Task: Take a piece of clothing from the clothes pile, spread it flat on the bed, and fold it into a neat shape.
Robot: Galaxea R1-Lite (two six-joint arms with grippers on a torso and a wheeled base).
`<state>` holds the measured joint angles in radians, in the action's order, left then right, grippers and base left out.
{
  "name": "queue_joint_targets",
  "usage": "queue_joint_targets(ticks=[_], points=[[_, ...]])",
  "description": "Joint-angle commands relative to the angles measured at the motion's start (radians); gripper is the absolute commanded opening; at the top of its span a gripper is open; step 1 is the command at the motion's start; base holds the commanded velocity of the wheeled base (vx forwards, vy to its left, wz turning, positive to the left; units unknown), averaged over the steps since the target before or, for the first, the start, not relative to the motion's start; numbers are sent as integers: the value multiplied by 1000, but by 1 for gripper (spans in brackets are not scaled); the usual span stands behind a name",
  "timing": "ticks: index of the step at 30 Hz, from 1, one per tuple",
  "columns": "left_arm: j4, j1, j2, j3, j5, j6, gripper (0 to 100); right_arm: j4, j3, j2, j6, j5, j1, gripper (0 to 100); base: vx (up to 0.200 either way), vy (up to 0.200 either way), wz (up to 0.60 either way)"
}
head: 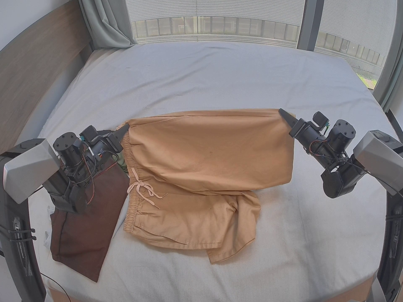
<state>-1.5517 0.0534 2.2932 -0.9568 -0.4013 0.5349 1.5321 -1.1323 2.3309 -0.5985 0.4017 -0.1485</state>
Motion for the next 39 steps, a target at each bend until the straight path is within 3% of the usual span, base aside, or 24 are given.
queue_joint_targets(ticks=[1,16,27,28,29,34,39], points=[[-1,0,45,-59,21,36,0,-21,-73,67,0,-1,0,0,0,0,0],[-1,-6,167,-197,32,65,0,-156,-339,199,2,-4,0,0,0,0,0],[1,-4,206,-254,44,73,0,-184,-409,239,2,-3,0,0,0,0,0],[1,-1,210,-261,45,77,100,-184,-412,239,-1,-4,-2,0,0,0,0],[1,-1,210,-261,45,77,100,-184,-412,239,-1,-4,-2,100,0,0,0],[1,5,209,-266,45,131,100,-178,-420,242,-6,-29,3,100,0,0,0],[2,3,203,-218,50,137,100,-145,-279,157,-4,-30,-8,100,0,0,0]])
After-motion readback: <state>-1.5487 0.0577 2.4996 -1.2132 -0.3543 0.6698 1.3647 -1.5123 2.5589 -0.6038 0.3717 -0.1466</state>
